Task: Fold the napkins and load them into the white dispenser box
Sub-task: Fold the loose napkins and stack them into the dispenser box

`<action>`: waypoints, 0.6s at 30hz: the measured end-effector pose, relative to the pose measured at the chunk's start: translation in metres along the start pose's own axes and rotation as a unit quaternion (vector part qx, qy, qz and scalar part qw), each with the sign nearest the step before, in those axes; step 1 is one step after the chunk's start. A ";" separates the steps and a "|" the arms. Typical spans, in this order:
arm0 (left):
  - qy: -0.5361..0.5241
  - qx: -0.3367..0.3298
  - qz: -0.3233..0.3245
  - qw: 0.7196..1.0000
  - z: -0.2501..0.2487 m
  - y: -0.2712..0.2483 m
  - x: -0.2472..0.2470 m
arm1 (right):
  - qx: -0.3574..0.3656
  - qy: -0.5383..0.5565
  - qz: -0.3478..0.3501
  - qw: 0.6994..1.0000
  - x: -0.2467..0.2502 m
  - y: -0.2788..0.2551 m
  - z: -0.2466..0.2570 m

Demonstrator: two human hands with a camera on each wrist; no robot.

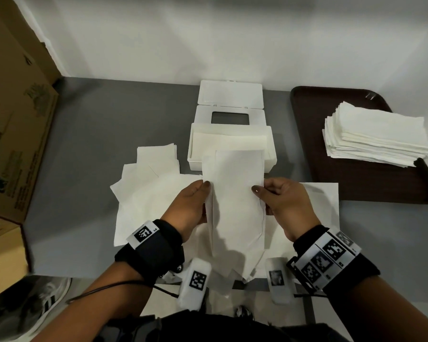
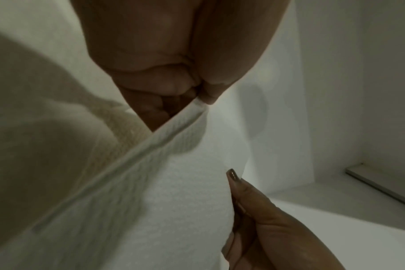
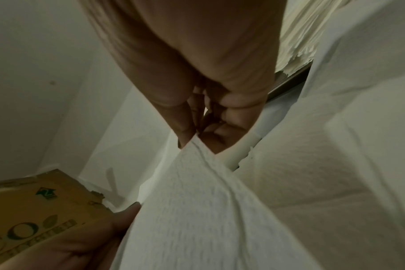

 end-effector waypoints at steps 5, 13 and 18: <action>-0.024 0.029 -0.006 0.999 0.004 0.003 0.004 | 0.000 0.004 -0.017 1.000 0.009 0.007 -0.008; -0.021 0.046 0.012 0.999 0.009 0.011 0.009 | -0.045 0.109 0.119 0.986 -0.007 0.007 -0.003; -0.015 0.034 0.026 0.999 0.005 0.010 0.005 | -0.057 0.072 0.118 0.989 -0.021 0.013 -0.003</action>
Point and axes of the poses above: each hand's wrist, its own y-axis towards the middle knuckle, its own x-axis out of the back of the hand, z = x × y, the point moved 6 cm from there along y, towards the middle knuckle, and after that the axes turned 10 degrees about -y, right-handed, at the moved point
